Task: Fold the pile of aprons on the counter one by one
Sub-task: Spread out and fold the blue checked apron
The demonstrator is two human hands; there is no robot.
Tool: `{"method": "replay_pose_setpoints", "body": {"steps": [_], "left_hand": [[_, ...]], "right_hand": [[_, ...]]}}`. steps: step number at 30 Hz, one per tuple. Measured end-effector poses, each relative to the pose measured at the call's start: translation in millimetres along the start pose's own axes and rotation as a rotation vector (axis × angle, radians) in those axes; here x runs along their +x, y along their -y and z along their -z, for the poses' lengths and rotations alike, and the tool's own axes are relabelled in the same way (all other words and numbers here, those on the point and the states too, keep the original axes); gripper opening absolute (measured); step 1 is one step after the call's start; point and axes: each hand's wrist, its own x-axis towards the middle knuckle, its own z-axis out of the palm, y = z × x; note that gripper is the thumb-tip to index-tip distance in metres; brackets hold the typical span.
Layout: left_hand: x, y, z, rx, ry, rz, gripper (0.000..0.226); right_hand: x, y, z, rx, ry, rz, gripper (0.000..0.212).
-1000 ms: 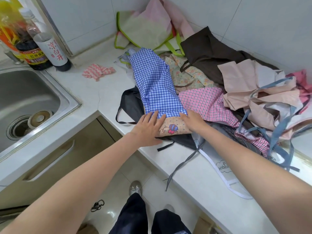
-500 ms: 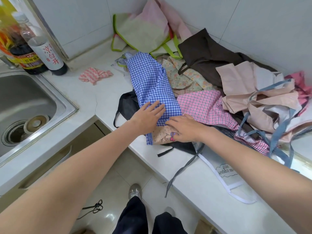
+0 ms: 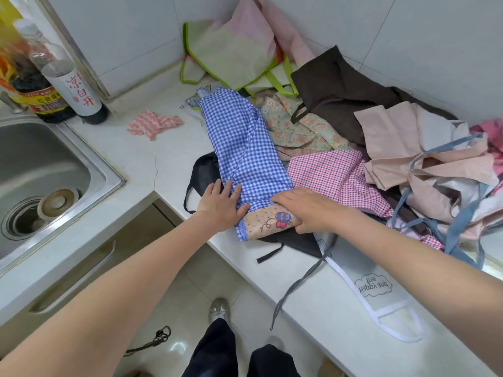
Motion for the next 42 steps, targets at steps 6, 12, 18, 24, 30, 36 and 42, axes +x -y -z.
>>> {"method": "replay_pose_setpoints", "body": {"steps": [6,12,18,24,30,36,42], "left_hand": [[18,13,24,-0.615,-0.251,0.143,0.041],[42,4,34,-0.973,-0.122,0.307,0.029],[35,4,31,-1.049,-0.245,0.290,0.028],[16,11,29,-0.798,-0.246,0.291,0.026],[10,1,4,-0.345,-0.365,0.220,0.023],[4,10,-2,0.171,-0.410,-0.557,0.069],[2,32,2,0.346,-0.013,-0.454,0.067]], "right_hand": [[6,-5,11,0.028,-0.012,0.041,0.063],[7,1,4,0.003,0.122,0.011,0.104],[0,0,0,-0.133,0.042,0.082,0.103],[-5,-2,-5,-0.223,0.017,0.137,0.102],[-2,11,-19,-0.312,0.060,0.059,0.101],[-3,6,-7,-0.118,0.011,0.121,0.083],[13,-3,17,0.399,-0.002,0.030,0.041]]}}
